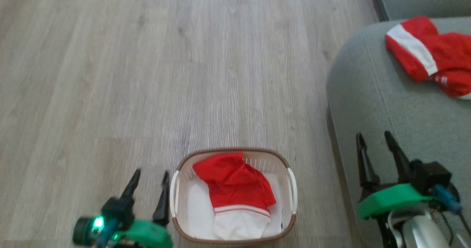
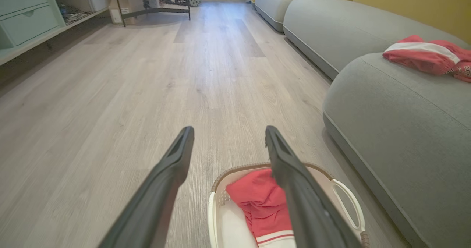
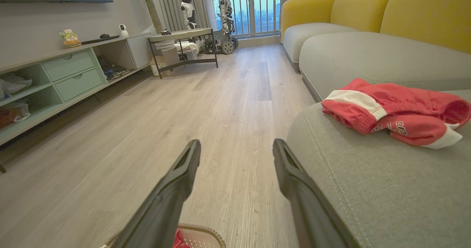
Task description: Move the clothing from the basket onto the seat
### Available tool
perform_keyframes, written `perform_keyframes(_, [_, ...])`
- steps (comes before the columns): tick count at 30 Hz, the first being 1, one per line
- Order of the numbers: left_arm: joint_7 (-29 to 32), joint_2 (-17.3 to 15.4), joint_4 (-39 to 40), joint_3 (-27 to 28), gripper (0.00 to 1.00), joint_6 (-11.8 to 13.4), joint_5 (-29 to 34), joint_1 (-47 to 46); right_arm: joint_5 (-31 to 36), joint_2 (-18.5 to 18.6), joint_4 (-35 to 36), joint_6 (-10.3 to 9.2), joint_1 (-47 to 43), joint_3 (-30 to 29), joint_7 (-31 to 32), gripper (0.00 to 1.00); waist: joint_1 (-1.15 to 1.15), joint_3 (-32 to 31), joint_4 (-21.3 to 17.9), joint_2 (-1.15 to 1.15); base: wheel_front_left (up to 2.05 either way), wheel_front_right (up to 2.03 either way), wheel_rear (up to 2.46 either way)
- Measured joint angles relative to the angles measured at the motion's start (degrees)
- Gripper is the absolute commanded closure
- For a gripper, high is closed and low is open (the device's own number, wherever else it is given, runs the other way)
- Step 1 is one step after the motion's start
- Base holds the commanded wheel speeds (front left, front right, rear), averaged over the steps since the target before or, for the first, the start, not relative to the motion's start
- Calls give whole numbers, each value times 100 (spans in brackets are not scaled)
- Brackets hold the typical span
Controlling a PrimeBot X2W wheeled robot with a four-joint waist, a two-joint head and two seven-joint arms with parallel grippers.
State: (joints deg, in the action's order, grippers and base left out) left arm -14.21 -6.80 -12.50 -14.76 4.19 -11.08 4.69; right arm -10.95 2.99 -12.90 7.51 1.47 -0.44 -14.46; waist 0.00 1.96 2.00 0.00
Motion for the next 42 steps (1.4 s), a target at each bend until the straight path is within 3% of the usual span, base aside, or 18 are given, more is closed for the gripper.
perform_keyframes(10, [9, 221, -1334, -746, 0, -421, 361, -1552, 293, -5, 530, 0, 820, -350, -1, 0, 0, 1049, -170, 0, 0, 0, 0])
perform_keyframes(19, [1, 361, -2854, -1141, 0, -526, 502, -2881, 152, -4, 976, 0, 1870, -297, -10, 0, 2, 2299, -555, 0, 0, 0, 0])
perform_keyframes(35, [-7, 331, -4724, -1564, 0, -559, 880, -4979, -321, 0, 1758, 0, 2780, -9, -18, 0, 2, 4392, -1430, -1, 0, 0, 0])
perform_keyframes(42, [-7, 223, -4993, -1423, 0, -325, 822, -5456, -389, -1, 1920, 0, 2927, 2, -18, 0, 1, 4898, -1696, -1, 0, 0, 0])
